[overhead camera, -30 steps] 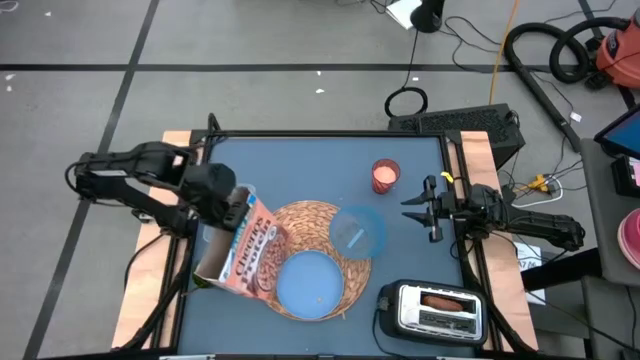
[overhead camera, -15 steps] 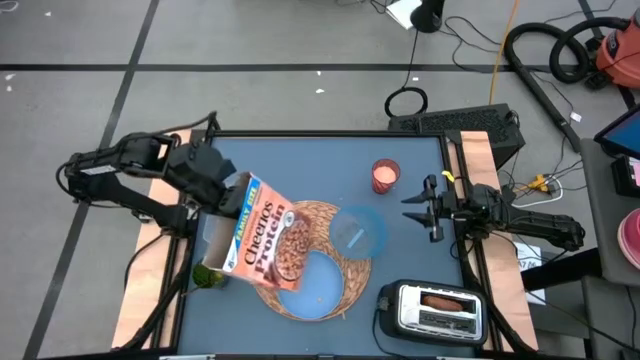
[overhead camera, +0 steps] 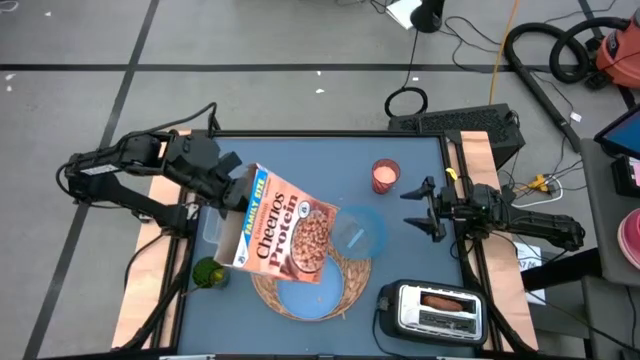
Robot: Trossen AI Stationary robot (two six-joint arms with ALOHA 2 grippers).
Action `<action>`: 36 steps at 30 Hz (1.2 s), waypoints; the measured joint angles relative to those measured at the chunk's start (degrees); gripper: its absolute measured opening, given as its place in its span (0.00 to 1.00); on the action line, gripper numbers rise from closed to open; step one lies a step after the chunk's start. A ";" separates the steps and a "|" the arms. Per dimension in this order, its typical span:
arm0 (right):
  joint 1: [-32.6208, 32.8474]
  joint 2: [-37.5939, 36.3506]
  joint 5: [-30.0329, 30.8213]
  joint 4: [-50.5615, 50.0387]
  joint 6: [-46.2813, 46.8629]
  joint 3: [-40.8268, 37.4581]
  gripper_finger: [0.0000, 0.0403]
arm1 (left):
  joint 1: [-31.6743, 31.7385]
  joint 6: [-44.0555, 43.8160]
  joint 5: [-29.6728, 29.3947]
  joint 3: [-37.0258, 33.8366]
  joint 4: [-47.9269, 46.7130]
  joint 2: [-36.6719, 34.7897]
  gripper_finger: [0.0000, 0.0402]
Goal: Arrange a breakfast setting
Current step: Pour the cereal into the blue bowl
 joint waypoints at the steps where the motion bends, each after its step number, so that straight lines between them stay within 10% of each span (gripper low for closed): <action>1: 0.00 0.00 -0.02 0.02 0.36 0.00 0.89 | 0.00 0.20 -0.18 0.00 0.00 0.00 0.00; 21: -0.02 3.27 0.28 20.90 21.93 0.89 0.99 | -0.02 6.21 0.29 0.03 6.34 3.49 0.00; 36: 0.00 33.79 0.00 21.03 12.77 19.94 0.99 | -0.02 7.32 1.79 0.04 10.58 6.16 0.00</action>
